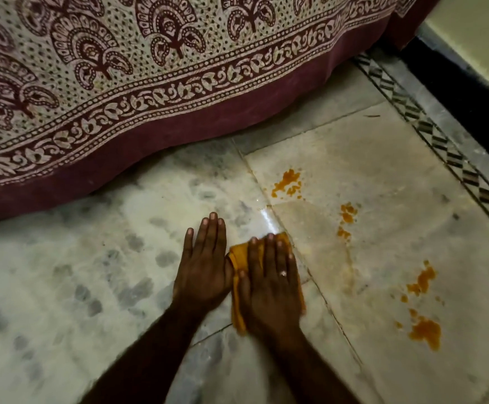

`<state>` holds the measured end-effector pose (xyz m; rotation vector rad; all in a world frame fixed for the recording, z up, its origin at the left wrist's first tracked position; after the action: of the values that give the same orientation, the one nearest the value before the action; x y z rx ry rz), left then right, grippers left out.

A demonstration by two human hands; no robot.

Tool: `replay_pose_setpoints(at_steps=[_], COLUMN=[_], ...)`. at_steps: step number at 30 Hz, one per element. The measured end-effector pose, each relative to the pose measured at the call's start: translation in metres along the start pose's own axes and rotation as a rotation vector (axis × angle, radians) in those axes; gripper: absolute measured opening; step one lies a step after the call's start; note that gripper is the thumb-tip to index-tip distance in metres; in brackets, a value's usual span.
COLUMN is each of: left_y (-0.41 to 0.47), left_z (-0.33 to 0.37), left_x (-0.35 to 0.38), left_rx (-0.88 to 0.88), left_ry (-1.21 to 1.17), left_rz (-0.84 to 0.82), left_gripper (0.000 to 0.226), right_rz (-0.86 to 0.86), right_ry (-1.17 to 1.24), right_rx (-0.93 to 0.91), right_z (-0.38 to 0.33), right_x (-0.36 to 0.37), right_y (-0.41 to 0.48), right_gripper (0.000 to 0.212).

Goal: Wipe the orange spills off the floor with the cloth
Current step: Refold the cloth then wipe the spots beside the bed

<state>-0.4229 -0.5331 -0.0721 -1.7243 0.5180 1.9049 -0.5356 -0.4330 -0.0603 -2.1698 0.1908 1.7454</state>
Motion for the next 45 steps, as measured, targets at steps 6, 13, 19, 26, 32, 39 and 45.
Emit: replay_pose_setpoints(at_steps=[6, 13, 19, 26, 32, 39, 45], left_y=[0.002, 0.004, 0.084, 0.099, 0.101, 0.103, 0.106], left_z=[-0.001, -0.001, 0.014, 0.02, 0.019, 0.018, 0.019], left_x=[0.001, -0.003, -0.016, -0.005, 0.0, 0.001, 0.003], left_rx=[0.012, -0.022, -0.046, 0.011, 0.086, 0.08, 0.069], left_ry=[-0.011, -0.094, -0.203, -0.041, 0.007, -0.033, -0.037], left_rz=[-0.048, -0.016, 0.11, 0.048, 0.067, 0.025, 0.021], left_gripper=[0.064, 0.059, 0.031, 0.062, 0.063, 0.057, 0.058], right_rz=[-0.016, -0.018, 0.008, 0.057, 0.031, -0.003, 0.061], right_ry=[-0.034, -0.031, -0.003, -0.009, 0.003, 0.006, 0.014], right_rx=[0.027, 0.139, -0.03, 0.237, 0.011, 0.09, 0.195], right_z=[0.041, 0.036, 0.035, 0.085, 0.046, 0.083, 0.051], right_x=[-0.028, -0.003, -0.012, -0.024, -0.02, -0.032, -0.018], right_y=[0.084, -0.02, 0.039, 0.049, 0.078, 0.121, 0.072], right_gripper=[0.066, 0.068, 0.065, 0.068, 0.065, 0.065, 0.067])
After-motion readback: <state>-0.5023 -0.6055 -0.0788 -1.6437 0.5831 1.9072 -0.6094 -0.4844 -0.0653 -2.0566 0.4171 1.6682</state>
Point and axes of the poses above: each hand's wrist, its own y-axis towards the middle knuckle, its own x-axis out of the palm, z = x × y, the point moved 2 cm from there along y, towards the middle knuckle, and after that the axes turned 9 degrees about -z, right-handed, at the moved point
